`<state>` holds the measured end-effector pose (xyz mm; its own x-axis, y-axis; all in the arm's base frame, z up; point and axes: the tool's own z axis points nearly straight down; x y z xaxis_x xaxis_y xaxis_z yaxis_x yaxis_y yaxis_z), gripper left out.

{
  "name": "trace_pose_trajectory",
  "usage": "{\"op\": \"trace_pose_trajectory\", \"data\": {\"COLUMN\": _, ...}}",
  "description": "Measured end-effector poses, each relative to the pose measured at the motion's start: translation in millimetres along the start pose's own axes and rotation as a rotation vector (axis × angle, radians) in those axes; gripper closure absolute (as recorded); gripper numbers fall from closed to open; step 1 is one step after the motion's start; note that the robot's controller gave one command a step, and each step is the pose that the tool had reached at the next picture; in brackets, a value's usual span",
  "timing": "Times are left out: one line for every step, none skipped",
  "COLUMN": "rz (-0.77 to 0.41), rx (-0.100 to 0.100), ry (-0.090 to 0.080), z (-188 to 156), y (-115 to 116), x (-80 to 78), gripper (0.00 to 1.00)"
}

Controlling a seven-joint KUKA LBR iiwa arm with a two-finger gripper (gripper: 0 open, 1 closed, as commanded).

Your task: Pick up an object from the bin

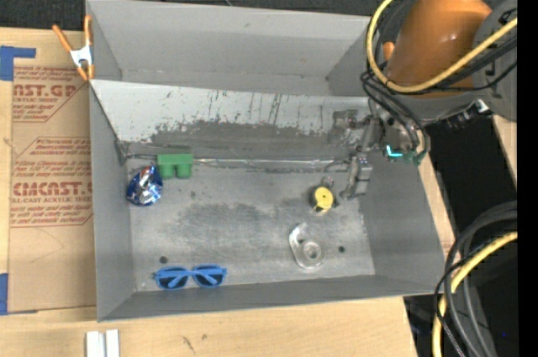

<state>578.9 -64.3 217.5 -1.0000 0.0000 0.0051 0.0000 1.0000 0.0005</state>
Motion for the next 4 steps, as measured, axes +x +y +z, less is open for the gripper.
{"op": "trace_pose_trajectory", "data": {"rz": 0.005, "rx": 0.0, "ry": 0.0, "z": 152.6, "y": -20.9, "x": 12.3, "gripper": 0.0}}
{"op": "trace_pose_trajectory", "data": {"rz": 0.011, "rx": 0.0, "ry": -0.011, "z": 115.8, "y": -7.1, "x": 4.2, "gripper": 0.0}}
{"op": "trace_pose_trajectory", "data": {"rz": -0.042, "rx": 0.002, "ry": -0.008, "z": 106.9, "y": -27.1, "x": -0.1, "gripper": 0.0}}
{"op": "trace_pose_trajectory", "data": {"rz": -0.274, "rx": 0.001, "ry": -0.004, "z": 149.0, "y": -27.5, "x": 10.0, "gripper": 0.0}}
